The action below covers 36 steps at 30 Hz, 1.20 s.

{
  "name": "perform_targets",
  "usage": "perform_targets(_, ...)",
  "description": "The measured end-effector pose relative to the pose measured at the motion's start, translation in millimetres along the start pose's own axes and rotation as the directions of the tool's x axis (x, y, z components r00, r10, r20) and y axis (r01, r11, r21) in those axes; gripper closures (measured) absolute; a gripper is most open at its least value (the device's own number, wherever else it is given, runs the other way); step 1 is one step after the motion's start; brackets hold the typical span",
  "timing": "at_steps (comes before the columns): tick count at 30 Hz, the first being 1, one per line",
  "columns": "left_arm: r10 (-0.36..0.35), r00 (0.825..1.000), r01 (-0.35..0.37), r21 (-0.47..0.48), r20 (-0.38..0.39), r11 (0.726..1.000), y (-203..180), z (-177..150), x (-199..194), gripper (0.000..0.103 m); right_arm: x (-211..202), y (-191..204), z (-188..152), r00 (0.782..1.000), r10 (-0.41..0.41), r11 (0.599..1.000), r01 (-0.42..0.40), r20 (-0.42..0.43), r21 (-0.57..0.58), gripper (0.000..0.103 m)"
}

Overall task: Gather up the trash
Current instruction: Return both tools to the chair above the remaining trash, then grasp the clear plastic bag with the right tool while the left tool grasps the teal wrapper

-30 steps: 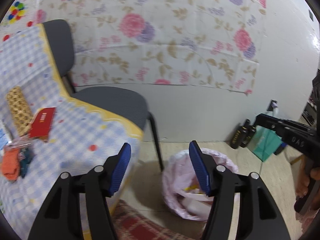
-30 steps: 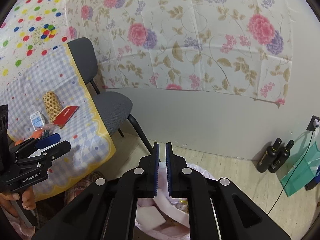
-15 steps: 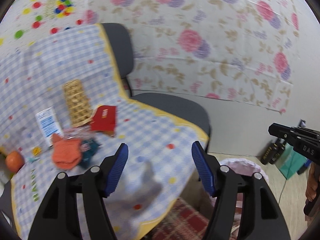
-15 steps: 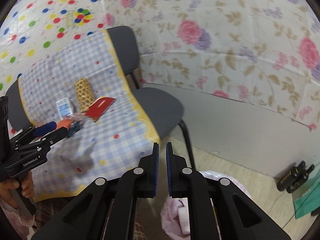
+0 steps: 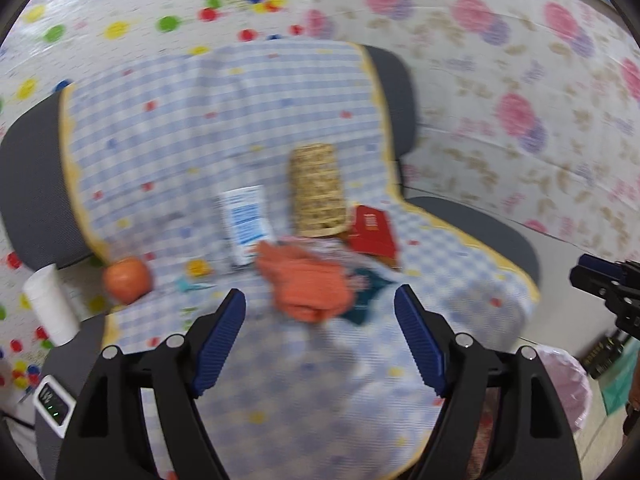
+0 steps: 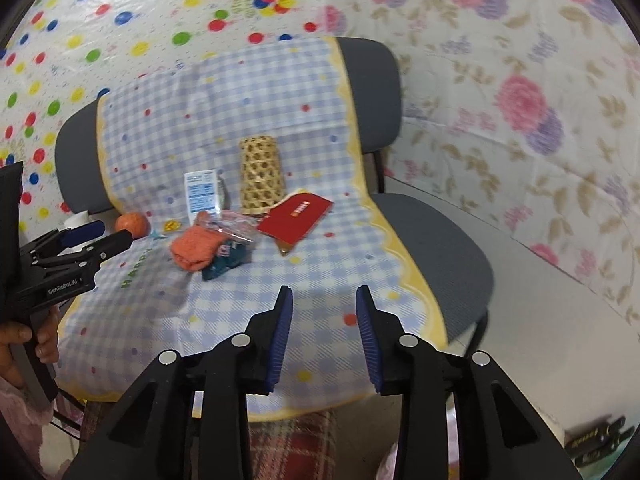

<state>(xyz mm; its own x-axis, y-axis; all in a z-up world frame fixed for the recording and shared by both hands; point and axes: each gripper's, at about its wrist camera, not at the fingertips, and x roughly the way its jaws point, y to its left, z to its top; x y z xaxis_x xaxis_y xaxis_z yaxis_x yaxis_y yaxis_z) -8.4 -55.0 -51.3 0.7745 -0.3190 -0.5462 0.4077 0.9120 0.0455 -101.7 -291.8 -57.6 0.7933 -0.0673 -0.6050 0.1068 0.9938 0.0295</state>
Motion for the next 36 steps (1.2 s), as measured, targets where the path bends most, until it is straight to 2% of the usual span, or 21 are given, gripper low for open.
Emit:
perform_targets(5, 0.088, 0.996, -0.089, -0.043, -0.026, 0.995, 33, -4, 12, 0.028, 34, 25, 17, 0.998, 0.057, 0.997, -0.058, -0.027, -0.05, 0.064)
perform_targets(11, 0.128, 0.989, -0.135, -0.094, -0.07, 0.986, 61, -10, 32, 0.027, 83, 55, 33, 0.992, 0.11, 0.987, -0.117, -0.068, -0.111, 0.061)
perform_targets(16, 0.133, 0.986, -0.146, -0.133, -0.104, 0.98, 77, -10, 50, 0.026, 128, 79, 46, 0.983, 0.14, 0.975, -0.157, -0.117, -0.157, 0.06)
perform_targets(24, 0.132, 0.984, -0.147, -0.137, -0.118, 0.98, 81, 0, 72, 0.026, 183, 110, 57, 0.982, 0.075, 0.947, -0.125, -0.172, -0.296, 0.06)
perform_targets(31, 0.133, 0.982, -0.152, -0.142, -0.134, 0.978, 84, 2, 87, 0.026, 212, 125, 53, 0.98, 0.043, 0.92, -0.116, -0.197, -0.375, 0.06)
perform_targets(32, 0.131, 0.982, -0.151, -0.146, -0.138, 0.978, 85, 1, 88, 0.026, 214, 127, 53, 0.98, 0.039, 0.916, -0.112, -0.194, -0.384, 0.063)
perform_targets(34, 0.131, 0.981, -0.151, -0.146, -0.14, 0.978, 85, 0, 86, 0.026, 214, 129, 54, 0.982, 0.052, 0.913, -0.119, -0.18, -0.389, 0.075)
perform_targets(36, 0.137, 0.981, -0.156, -0.14, -0.137, 0.978, 84, -1, 83, 0.026, 208, 128, 59, 0.986, 0.063, 0.922, -0.116, -0.153, -0.368, 0.096)
